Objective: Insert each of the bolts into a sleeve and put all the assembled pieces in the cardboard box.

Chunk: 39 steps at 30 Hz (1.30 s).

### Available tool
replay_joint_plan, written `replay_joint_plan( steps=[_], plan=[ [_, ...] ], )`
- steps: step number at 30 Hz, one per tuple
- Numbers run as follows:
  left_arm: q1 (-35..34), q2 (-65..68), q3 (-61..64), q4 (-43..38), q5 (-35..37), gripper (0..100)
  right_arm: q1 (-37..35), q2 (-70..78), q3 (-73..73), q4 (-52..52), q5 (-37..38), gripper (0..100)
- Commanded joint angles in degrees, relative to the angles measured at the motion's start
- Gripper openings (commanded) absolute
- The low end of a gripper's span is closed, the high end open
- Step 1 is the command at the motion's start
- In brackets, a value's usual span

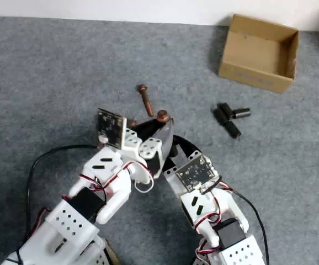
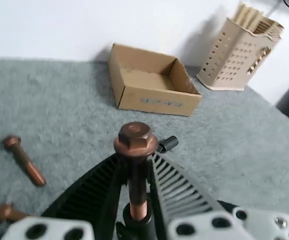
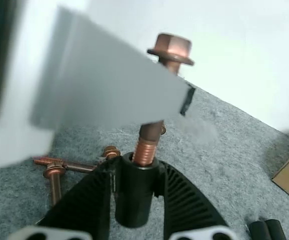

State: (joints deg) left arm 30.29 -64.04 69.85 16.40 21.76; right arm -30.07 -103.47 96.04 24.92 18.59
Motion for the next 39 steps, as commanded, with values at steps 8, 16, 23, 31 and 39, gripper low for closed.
replay_joint_plan(
  steps=[8,16,23,31,39],
  plan=[
    [-0.22,-0.40,-2.77,9.85,-2.55,19,0.13,-0.84,7.25,-0.04,-0.35,0.5],
    [-0.66,-0.40,-8.22,22.95,-2.55,21,3.38,-0.84,7.16,-0.04,-0.35,0.5],
    [-14.64,0.04,-7.08,23.03,-2.29,21,5.58,-0.31,6.99,0.66,-0.35,0.5],
    [-32.22,-0.31,0.40,22.95,-2.64,21,9.71,-0.31,1.54,8.84,-3.52,0.5],
    [-40.48,-0.40,7.08,22.95,-2.64,21,15.96,0.04,-3.47,9.54,-4.04,0.5]
  ],
)
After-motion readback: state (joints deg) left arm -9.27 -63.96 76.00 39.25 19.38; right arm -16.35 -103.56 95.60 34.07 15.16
